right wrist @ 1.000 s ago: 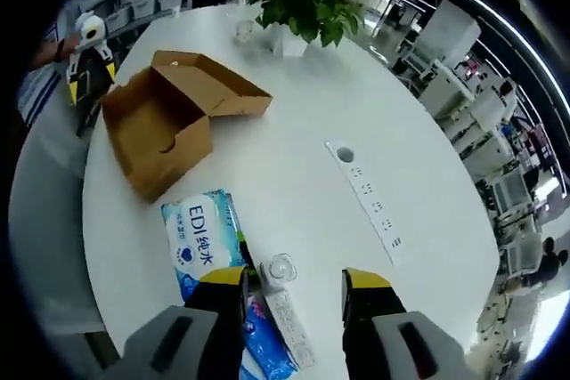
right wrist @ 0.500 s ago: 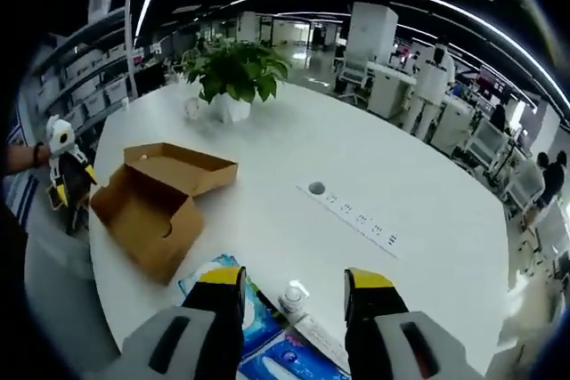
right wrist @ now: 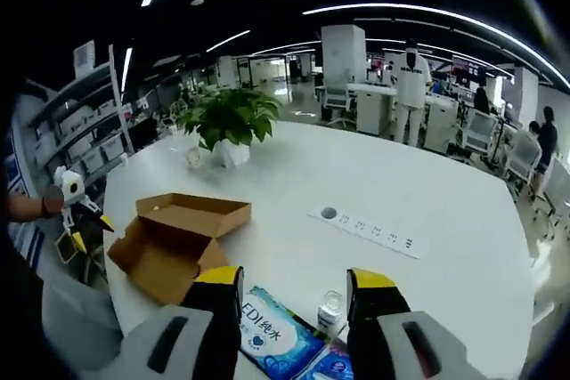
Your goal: Operate the shoe box by opening the lid, removing the specified soft item, and placing it in the target area until the item is outside and the box remains undamaged.
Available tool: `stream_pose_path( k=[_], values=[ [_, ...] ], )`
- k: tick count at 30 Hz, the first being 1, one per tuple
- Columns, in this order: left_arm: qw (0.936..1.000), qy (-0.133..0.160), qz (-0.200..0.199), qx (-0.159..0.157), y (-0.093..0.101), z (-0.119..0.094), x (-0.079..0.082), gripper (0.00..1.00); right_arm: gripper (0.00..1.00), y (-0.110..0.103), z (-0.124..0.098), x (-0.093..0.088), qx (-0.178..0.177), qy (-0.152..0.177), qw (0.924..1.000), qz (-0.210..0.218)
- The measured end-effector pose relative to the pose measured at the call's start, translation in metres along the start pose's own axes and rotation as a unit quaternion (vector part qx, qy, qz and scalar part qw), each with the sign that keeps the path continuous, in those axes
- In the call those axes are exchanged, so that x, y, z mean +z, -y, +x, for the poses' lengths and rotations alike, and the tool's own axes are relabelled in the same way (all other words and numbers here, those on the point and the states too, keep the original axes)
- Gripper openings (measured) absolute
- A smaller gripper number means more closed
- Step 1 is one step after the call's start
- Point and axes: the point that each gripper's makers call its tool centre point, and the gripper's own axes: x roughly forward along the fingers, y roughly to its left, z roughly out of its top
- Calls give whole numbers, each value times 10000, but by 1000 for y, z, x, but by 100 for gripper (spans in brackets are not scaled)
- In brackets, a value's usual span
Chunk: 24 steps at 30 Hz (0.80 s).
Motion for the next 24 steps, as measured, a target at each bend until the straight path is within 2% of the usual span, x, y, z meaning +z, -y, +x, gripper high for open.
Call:
stream_pose_path(
  k=[6,10,16,24],
  values=[
    [10000,24,-17,52,-2,-4,-2,55,44,-15,-5,6,57,219,9997,103],
    [9998,141,-110,108,-5,-7,1,55,44,-25,-8,6,99,332,9993,159],
    [9988,327,-248,253,-10,-13,5,55,46,-46,-10,-4,195,356,9990,161],
    [9978,398,-318,432,-15,-18,3,55,45,-70,-12,-19,369,346,9985,195]
  ],
)
